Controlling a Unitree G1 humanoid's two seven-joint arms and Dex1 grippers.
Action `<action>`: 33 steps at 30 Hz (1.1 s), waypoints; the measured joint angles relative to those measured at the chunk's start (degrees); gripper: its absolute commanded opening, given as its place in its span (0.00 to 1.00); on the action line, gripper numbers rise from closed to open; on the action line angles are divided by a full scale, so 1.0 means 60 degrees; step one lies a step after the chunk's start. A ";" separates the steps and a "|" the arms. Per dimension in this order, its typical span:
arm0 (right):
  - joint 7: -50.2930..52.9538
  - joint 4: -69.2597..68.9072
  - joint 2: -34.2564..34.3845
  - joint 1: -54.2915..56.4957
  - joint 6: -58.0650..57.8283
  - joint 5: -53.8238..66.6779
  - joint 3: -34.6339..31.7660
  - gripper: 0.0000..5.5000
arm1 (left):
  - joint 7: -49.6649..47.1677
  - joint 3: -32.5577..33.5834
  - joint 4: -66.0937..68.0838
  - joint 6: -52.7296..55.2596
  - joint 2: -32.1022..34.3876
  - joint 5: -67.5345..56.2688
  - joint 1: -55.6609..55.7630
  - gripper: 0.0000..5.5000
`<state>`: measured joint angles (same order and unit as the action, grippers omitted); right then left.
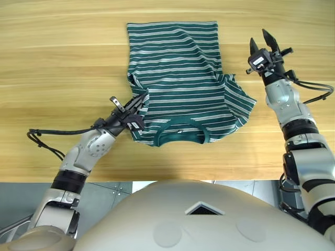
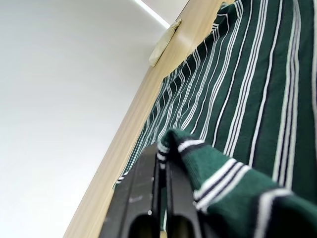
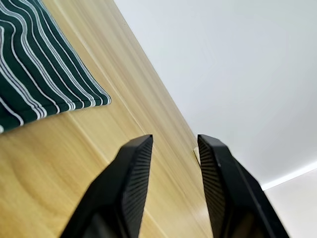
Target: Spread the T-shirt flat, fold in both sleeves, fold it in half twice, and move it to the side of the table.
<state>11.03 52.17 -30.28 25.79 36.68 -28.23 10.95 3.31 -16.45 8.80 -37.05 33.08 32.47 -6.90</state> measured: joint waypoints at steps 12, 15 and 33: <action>0.0023 -0.0008 -0.0001 0.0006 -0.0006 0.0001 0.0061 0.30 | 0.0735 -0.0551 0.0517 -0.0054 -0.0038 -0.0688 0.0090 0.37; -0.0008 -0.0330 -0.0181 -0.0022 0.0021 -0.0005 0.0056 0.30 | 0.0900 -0.0570 0.0517 -0.0100 -0.0059 -0.1158 -0.0194 0.40; -0.5204 -0.7812 -0.4594 -0.6884 -0.0335 0.0999 -0.1011 0.30 | 0.0363 0.0067 0.1461 -0.0622 0.0094 -0.1682 -0.0397 0.40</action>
<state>-20.20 5.30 -57.84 -15.52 34.67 -22.24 4.89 5.49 -16.04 17.57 -40.78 33.64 22.38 -9.29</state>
